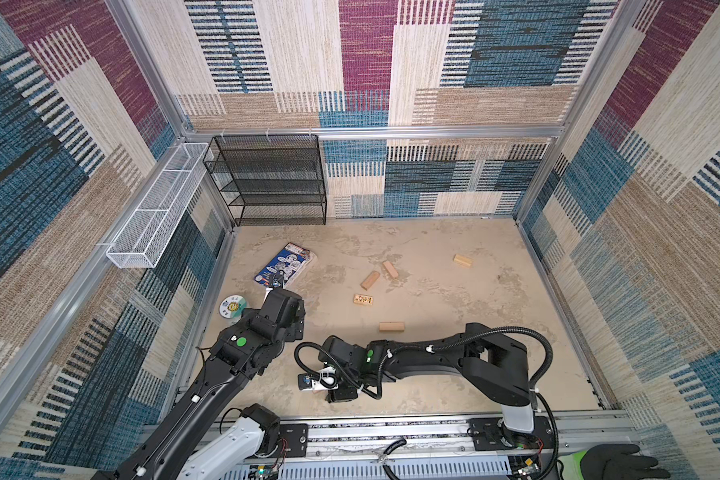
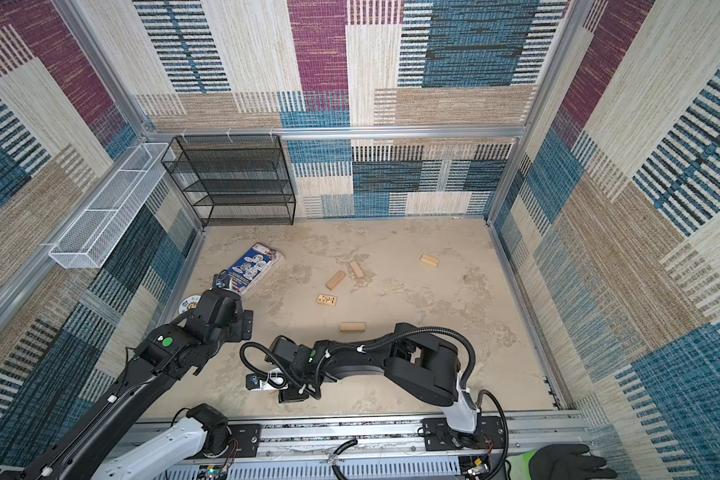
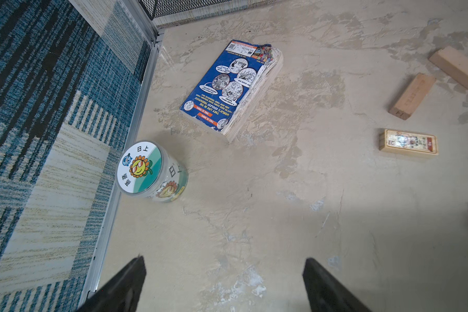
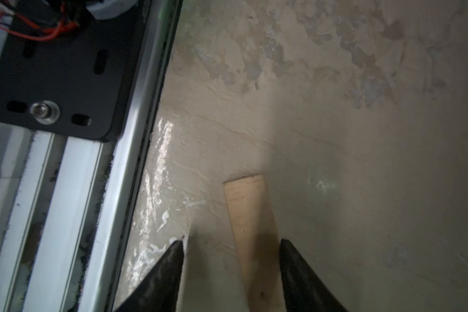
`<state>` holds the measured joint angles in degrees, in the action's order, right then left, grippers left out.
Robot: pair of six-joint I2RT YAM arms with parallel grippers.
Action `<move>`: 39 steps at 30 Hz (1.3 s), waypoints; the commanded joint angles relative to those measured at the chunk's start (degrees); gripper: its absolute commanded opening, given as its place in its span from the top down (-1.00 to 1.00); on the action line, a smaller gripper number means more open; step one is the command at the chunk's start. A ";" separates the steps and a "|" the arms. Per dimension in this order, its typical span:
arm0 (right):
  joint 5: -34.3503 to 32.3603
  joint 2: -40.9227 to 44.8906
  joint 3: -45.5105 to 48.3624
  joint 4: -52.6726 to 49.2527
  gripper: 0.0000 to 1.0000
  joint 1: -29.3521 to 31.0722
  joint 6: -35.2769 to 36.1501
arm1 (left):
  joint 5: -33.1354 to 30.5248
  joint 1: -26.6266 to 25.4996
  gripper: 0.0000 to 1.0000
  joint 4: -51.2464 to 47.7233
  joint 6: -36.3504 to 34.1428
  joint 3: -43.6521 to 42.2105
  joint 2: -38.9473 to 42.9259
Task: Build the wood block tower
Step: 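Move the right gripper over the wooden block lying beside the base rail, then lower the right gripper onto the wooden block and close it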
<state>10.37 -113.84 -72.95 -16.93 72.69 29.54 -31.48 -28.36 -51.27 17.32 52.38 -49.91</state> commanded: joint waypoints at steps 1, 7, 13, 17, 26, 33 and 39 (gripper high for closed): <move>0.83 -0.88 -0.68 -2.42 -0.18 0.04 1.04 | -0.51 0.13 -0.91 -0.06 0.87 0.29 0.17; 1.92 -1.68 -1.46 -4.94 -0.01 0.01 0.87 | -0.51 0.10 -0.91 -0.10 0.87 0.29 0.23; 0.95 -1.39 -1.56 -5.92 0.00 0.09 0.89 | -0.46 0.15 -0.91 -0.07 0.87 0.22 0.34; 1.00 -0.73 -1.81 -6.05 -0.03 0.07 0.55 | -0.42 0.15 -0.91 -0.07 0.87 0.18 0.34; 1.08 3.11 -0.10 -2.80 0.17 0.63 -0.96 | -0.36 0.23 -0.91 -0.07 0.87 0.18 0.39; -3.69 3.24 0.63 -1.53 0.18 1.28 -0.86 | -0.12 0.32 -0.91 -0.03 0.86 0.27 0.25; -5.40 3.12 0.70 -0.83 0.21 1.43 -1.33 | -0.24 0.50 -0.91 -0.11 0.96 0.32 0.34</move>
<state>6.55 -110.67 -72.34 -19.64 73.93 28.69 -31.29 -27.92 -51.27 17.37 52.38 -49.65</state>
